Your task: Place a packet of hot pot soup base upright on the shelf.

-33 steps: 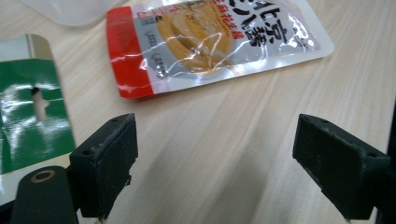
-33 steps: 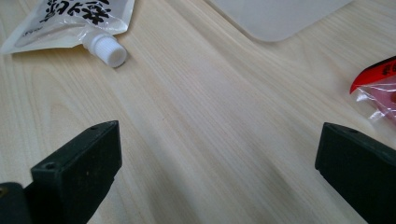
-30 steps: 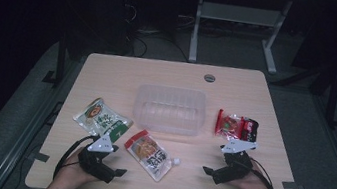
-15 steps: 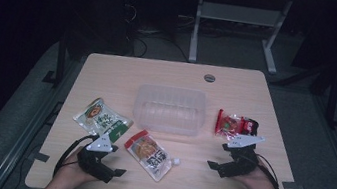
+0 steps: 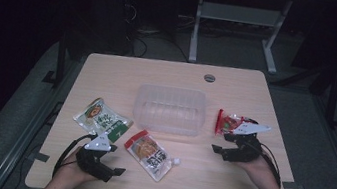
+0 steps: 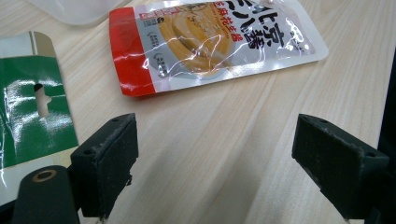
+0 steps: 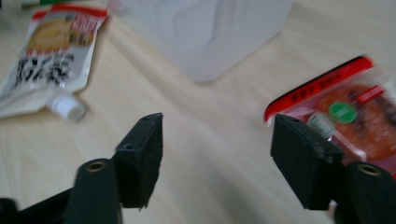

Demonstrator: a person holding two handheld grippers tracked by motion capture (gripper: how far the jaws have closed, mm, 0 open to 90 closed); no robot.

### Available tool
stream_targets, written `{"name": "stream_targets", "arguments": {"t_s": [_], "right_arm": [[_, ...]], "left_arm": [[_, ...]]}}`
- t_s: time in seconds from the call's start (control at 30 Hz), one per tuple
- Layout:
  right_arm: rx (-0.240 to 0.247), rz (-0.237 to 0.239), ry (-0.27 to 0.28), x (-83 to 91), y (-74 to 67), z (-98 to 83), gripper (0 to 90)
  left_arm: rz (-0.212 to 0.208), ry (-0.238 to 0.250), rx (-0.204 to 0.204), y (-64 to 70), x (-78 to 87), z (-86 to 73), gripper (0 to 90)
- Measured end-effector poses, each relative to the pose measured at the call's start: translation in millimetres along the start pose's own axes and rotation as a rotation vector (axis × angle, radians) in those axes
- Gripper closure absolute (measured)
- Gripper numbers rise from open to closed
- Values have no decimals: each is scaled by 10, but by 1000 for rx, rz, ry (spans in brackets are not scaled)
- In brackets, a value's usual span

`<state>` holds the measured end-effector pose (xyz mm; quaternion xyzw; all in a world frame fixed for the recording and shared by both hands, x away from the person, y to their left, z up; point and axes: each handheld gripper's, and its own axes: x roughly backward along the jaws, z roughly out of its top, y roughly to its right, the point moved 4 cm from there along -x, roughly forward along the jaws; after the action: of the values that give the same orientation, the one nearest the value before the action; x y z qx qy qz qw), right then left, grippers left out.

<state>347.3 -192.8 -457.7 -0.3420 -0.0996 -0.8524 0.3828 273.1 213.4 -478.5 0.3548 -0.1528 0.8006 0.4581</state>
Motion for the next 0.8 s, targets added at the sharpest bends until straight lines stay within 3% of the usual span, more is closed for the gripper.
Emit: {"name": "stream_targets", "arguments": {"t_s": [0.17,0.5,0.67,0.8], "right_arm": [[-5,-34,25,7,107,160,496],[10,-68,9,-2,261,313,816],[11,-66,18,17,332,391,897],[19,-82,25,-3,404,461,898]], "left_arm": [[-3,-1,-8,8,6,-1,139],[6,20,-1,14,35,-10,138],[8,17,2,4,42,-11,138],[7,19,12,-1,40,-9,138]]}}
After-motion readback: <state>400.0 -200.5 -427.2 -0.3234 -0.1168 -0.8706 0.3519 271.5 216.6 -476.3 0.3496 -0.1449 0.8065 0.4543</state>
